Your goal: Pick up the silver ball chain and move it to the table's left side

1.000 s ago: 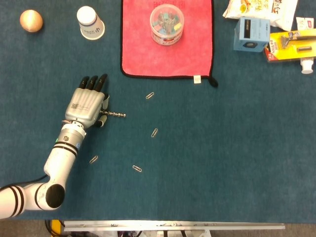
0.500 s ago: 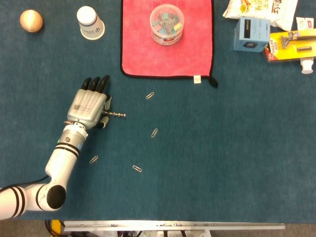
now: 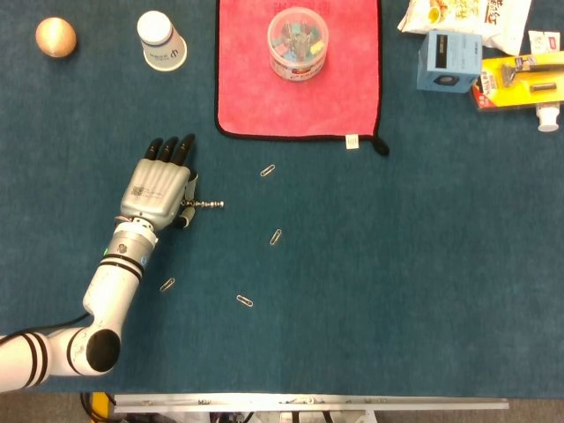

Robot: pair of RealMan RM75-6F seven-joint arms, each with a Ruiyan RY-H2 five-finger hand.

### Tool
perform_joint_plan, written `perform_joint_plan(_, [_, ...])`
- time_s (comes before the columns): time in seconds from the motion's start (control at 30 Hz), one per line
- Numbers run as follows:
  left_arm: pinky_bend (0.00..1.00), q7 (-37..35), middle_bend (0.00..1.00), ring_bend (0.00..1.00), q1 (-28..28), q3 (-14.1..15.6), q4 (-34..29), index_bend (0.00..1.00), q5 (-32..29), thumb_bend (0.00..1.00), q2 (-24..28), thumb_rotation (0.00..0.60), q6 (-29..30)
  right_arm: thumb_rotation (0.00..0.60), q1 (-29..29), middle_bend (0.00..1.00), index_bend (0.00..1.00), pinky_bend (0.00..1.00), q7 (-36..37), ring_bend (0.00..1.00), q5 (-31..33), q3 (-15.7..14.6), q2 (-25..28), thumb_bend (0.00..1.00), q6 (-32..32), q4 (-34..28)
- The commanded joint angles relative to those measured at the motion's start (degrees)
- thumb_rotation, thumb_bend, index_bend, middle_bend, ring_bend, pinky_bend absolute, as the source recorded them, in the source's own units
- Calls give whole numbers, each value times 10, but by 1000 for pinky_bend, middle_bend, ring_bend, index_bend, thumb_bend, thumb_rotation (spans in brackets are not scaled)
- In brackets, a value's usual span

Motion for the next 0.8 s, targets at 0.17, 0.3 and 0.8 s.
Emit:
perform_joint_plan(0.17, [56,0,0,0,1,-2,-3,551,-4,341,1,600,0,600,0,84,78,0,0,0,0,0,0,0,-1,0])
perform_joint_plan(0.3, [55,3,0,0,1,-1,-9,554,-4,343,6,600,1,600,1,84,78,0,1,0,1,0,0,0,-2,0])
perform_joint_plan(0.8, [56,32,0,0,15,15,-69,562,18,344,44,600,45,600,-1,84,77,0,6,0,-3,-1,1,0,3,3])
